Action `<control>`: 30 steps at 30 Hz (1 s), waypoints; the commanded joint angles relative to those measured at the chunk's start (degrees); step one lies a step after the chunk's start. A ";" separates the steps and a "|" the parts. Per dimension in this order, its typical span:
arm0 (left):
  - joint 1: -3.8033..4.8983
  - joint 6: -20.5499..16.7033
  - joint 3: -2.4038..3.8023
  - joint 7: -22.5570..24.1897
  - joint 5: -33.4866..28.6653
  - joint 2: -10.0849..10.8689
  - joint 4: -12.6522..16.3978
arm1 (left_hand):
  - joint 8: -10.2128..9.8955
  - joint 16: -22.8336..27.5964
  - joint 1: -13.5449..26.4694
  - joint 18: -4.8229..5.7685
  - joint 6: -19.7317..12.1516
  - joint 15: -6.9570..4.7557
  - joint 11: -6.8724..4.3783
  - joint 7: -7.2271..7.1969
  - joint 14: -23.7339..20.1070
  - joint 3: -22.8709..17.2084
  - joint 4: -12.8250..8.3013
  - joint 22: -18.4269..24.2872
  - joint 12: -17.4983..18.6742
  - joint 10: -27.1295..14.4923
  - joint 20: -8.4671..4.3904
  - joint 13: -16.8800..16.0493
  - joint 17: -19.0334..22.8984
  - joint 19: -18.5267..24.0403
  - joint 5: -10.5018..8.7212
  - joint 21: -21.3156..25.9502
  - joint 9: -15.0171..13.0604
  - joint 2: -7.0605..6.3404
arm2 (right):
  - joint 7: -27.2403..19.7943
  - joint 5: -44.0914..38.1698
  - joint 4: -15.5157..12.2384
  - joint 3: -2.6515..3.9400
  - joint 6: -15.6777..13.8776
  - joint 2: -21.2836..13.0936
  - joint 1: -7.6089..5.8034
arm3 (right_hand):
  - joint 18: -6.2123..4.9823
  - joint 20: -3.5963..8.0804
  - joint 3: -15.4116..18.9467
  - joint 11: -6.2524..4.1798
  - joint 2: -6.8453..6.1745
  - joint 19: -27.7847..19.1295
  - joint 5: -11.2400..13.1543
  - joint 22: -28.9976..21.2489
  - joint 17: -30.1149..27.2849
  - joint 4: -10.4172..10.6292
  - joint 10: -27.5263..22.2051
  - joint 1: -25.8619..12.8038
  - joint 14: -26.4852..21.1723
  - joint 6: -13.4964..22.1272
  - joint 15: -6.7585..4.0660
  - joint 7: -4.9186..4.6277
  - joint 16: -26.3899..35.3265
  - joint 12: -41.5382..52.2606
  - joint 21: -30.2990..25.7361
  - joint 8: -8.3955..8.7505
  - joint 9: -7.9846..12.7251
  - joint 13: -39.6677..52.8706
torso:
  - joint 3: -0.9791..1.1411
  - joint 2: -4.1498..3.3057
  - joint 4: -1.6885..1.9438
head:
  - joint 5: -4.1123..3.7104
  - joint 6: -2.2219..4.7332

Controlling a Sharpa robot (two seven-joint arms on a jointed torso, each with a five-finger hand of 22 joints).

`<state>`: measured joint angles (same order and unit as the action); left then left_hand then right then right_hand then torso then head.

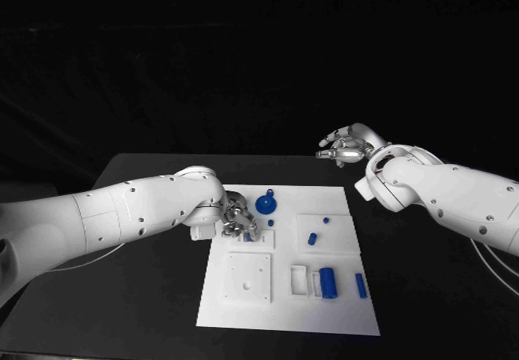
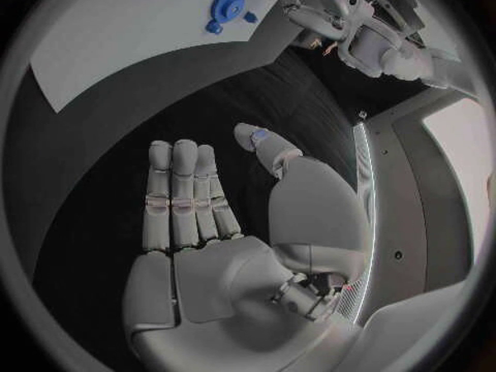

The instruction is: Assemble the parts on the task board

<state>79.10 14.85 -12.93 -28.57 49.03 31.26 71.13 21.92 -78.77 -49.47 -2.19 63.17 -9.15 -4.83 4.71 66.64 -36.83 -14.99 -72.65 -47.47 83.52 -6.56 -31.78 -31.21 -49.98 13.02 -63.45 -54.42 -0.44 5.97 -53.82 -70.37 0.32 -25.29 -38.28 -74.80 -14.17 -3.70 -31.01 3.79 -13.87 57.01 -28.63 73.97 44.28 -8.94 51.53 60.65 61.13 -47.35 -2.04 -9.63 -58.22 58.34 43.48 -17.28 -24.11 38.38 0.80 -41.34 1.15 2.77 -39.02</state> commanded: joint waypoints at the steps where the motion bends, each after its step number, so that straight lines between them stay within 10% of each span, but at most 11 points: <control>1: -0.10 1.37 -0.04 -0.20 -0.15 0.02 0.23 | -0.03 -0.20 -1.14 -0.07 8.31 -1.37 -2.18 -5.79 -0.47 -0.28 -0.18 -0.03 -0.37 -2.40 -8.37 0.07 0.06 -0.33 -0.19 0.39 -0.05 0.66 | -0.60 -0.16 -0.04 0.01 0.69 0.00 0.03 | -0.83 -0.09 0.01 0.02 0.54 0.26 -0.31 0.07 -0.08 -0.49 -0.55 -0.02 -0.34 -0.03 -0.09 -0.46 -0.32 0.24 -0.39 -0.17 0.03 -0.08 | -0.01 -0.02 -0.01 | -0.10 -0.05; 17: -0.09 0.62 -0.04 -0.70 0.00 -0.37 -0.37 | -0.92 -0.35 -1.87 -0.12 8.42 -1.39 -2.11 -5.72 -0.46 0.06 0.06 -0.13 -0.66 -2.42 -8.39 0.81 0.75 -0.44 -4.59 0.58 -0.39 -0.81 | -0.58 -0.15 -0.10 0.01 0.70 -0.04 0.03 | -0.83 -0.10 -0.01 0.02 0.54 0.28 -0.31 0.12 -0.12 -0.53 -0.56 -0.04 -0.36 -0.03 -0.09 -0.47 -0.35 0.29 -0.43 -0.17 0.04 -0.16 | 0.01 0.03 -0.01 | -0.16 -0.16; 22: -0.08 -0.04 -0.05 -0.80 -0.02 -0.29 -0.51 | -2.13 -0.56 -1.41 -0.13 7.85 -1.52 -1.95 -5.46 -0.50 0.36 1.50 -0.16 -0.96 -2.46 -8.40 1.19 1.08 -0.44 -9.75 0.79 -0.15 -0.09 | -0.57 -0.15 0.01 0.01 0.76 0.06 0.03 | -0.83 -0.10 -0.01 0.02 0.54 0.28 -0.31 0.13 -0.13 -0.54 -0.57 -0.04 -0.36 -0.03 -0.09 -0.47 -0.36 0.30 -0.44 -0.17 0.04 -0.18 | 0.03 0.02 0.03 | -0.11 -0.15; 30: -0.09 -0.91 -0.02 -0.62 -0.25 -0.15 -0.44 | -3.82 -1.28 -1.63 -0.21 6.61 -1.76 -1.23 -4.79 -0.41 0.66 1.66 -0.31 -2.30 -1.60 -8.49 0.75 0.90 -0.50 -10.10 0.73 0.46 0.32 | -0.59 -0.10 0.08 0.01 0.85 0.03 0.05 | -0.83 -0.11 -0.03 0.02 0.56 0.28 -0.31 0.14 -0.14 -0.55 -0.57 -0.04 -0.37 -0.03 -0.09 -0.47 -0.36 0.32 -0.45 -0.17 0.04 -0.20 | -0.01 0.01 -0.02 | -0.12 -0.10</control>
<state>79.09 14.92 -12.87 -28.71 48.80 31.11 70.74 18.28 -79.88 -50.90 -2.20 64.59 -9.63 -4.84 3.89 67.13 -36.23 -13.42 -72.91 -49.61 83.53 -6.55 -30.97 -30.22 -49.97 3.04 -62.96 -54.02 -0.82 5.97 -53.81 -70.29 0.32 -25.21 -38.28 -74.79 -14.17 -3.71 -31.01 3.81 -13.87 57.01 -28.63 74.15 44.18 -9.25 51.50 60.65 61.13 -47.36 -2.04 -9.62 -58.42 58.34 43.27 -17.28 -24.11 38.27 0.82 -41.31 1.15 2.69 -39.14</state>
